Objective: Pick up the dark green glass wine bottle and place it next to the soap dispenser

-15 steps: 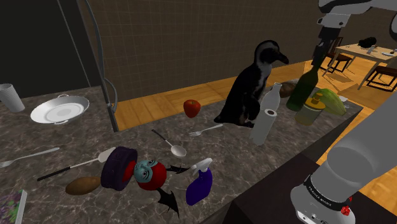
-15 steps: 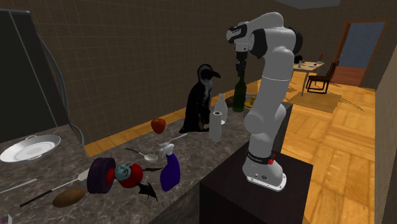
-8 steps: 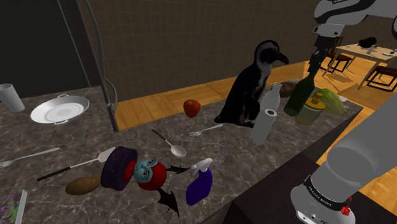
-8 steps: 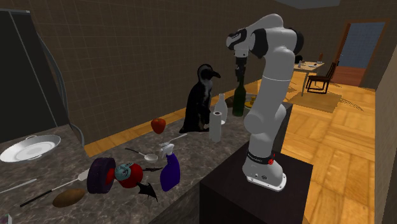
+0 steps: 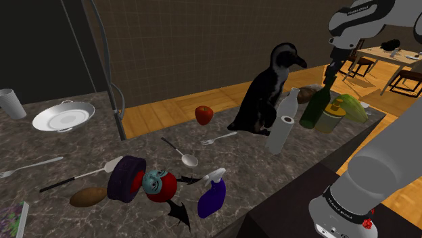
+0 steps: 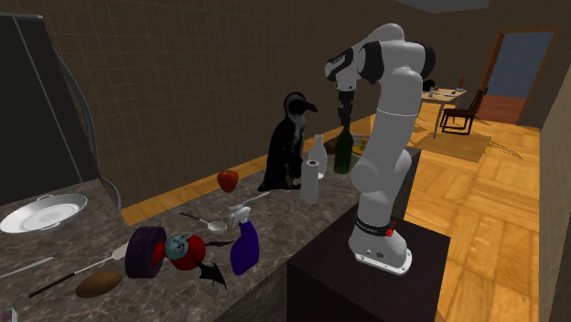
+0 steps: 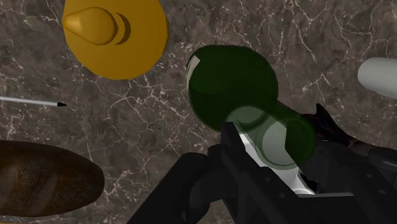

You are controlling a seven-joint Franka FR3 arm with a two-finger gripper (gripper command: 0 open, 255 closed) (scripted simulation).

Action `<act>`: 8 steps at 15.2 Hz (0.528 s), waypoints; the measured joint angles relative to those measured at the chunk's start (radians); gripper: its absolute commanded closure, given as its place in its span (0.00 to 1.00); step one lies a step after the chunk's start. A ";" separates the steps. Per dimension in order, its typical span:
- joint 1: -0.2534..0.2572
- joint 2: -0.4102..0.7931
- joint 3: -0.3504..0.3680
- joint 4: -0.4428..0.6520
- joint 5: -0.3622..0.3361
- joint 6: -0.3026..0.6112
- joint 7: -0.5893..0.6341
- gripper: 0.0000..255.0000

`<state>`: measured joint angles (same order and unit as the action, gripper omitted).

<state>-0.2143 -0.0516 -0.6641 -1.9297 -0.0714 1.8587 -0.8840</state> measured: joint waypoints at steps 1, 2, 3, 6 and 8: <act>-0.001 0.001 -0.001 -0.013 0.000 0.014 -0.001 1.00; -0.001 0.001 -0.001 -0.025 0.000 0.025 0.001 1.00; -0.001 0.003 -0.002 -0.037 0.001 0.039 -0.001 1.00; -0.002 0.011 -0.003 -0.060 0.005 0.069 -0.003 1.00; -0.002 0.013 -0.004 -0.061 0.006 0.072 -0.004 1.00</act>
<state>-0.2164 -0.0388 -0.6677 -1.9911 -0.0652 1.9305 -0.8876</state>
